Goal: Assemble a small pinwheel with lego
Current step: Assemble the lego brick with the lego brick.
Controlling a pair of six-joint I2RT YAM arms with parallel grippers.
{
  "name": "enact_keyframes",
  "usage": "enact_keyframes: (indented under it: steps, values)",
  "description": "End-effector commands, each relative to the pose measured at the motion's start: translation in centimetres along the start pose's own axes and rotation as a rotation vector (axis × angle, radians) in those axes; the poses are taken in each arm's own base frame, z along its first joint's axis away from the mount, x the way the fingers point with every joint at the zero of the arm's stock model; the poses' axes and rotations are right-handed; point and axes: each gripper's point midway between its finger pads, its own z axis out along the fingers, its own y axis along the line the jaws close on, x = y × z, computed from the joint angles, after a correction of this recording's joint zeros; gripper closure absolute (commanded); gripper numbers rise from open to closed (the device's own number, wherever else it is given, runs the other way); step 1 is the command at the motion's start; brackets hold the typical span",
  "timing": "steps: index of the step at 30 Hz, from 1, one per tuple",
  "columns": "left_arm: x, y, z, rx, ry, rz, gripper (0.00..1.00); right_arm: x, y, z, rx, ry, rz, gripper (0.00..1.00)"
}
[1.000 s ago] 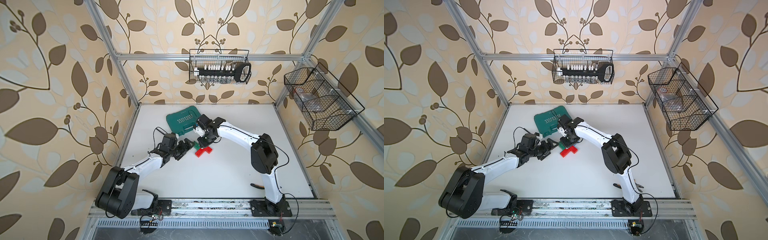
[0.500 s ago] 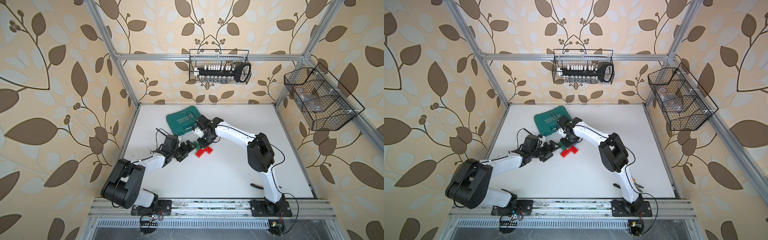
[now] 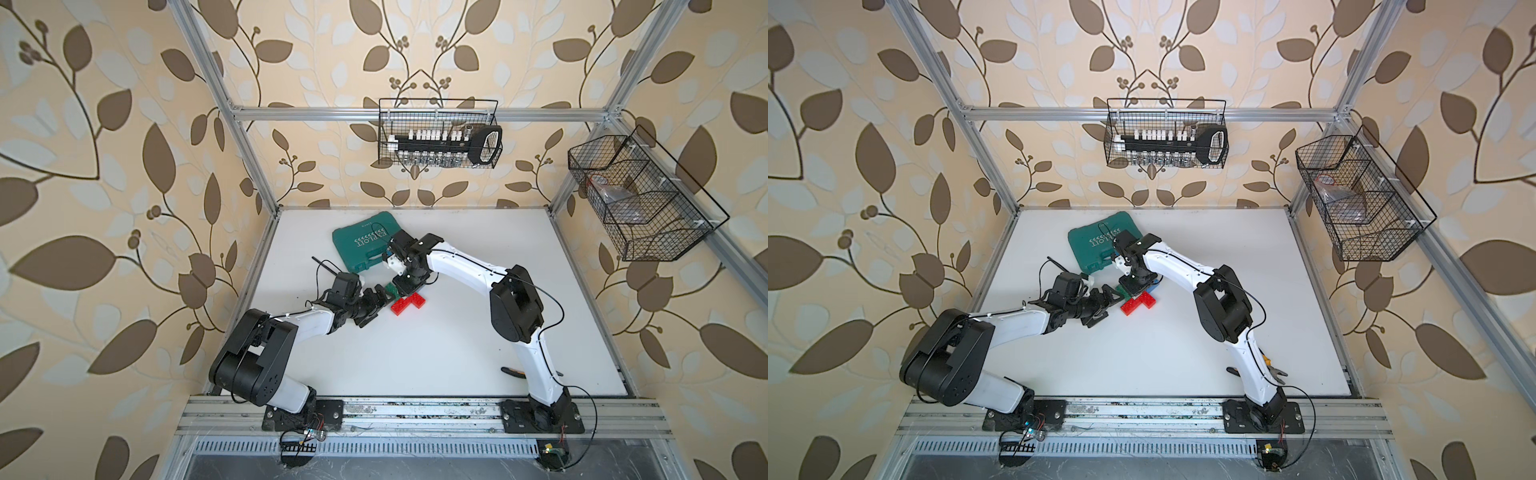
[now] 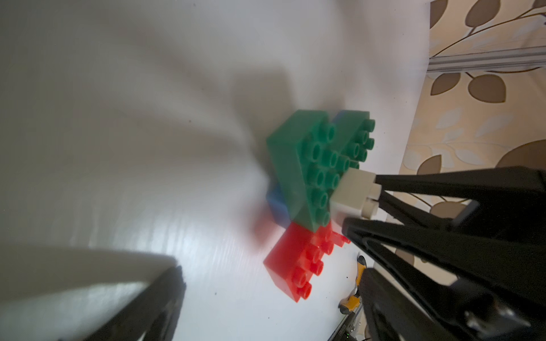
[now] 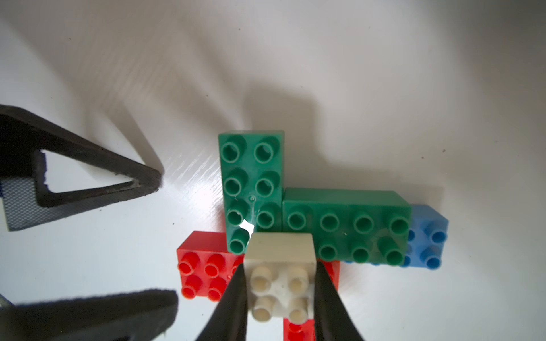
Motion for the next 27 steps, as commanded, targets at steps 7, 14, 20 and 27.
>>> enact_keyframes:
  steps: [7, 14, 20, 27]
  values:
    - [0.0, -0.3, 0.2, 0.007, 0.002, 0.01, 0.05, 9.8, -1.2, 7.1, 0.114, 0.428, -0.036, 0.84]
    - [0.2, -0.3, -0.4, -0.002, -0.002, 0.018, 0.05, 12.0, 0.1, 9.7, 0.104, 0.48, -0.056, 0.87]
    - [0.4, -0.1, -0.6, -0.013, 0.0, 0.019, 0.04, 12.0, -0.3, 9.6, 0.054, 0.509, -0.01, 0.88]
    - [-0.6, -2.1, -2.3, -0.002, -0.052, 0.075, 0.04, 4.3, 0.7, -0.2, -0.027, 0.157, 0.093, 0.45]
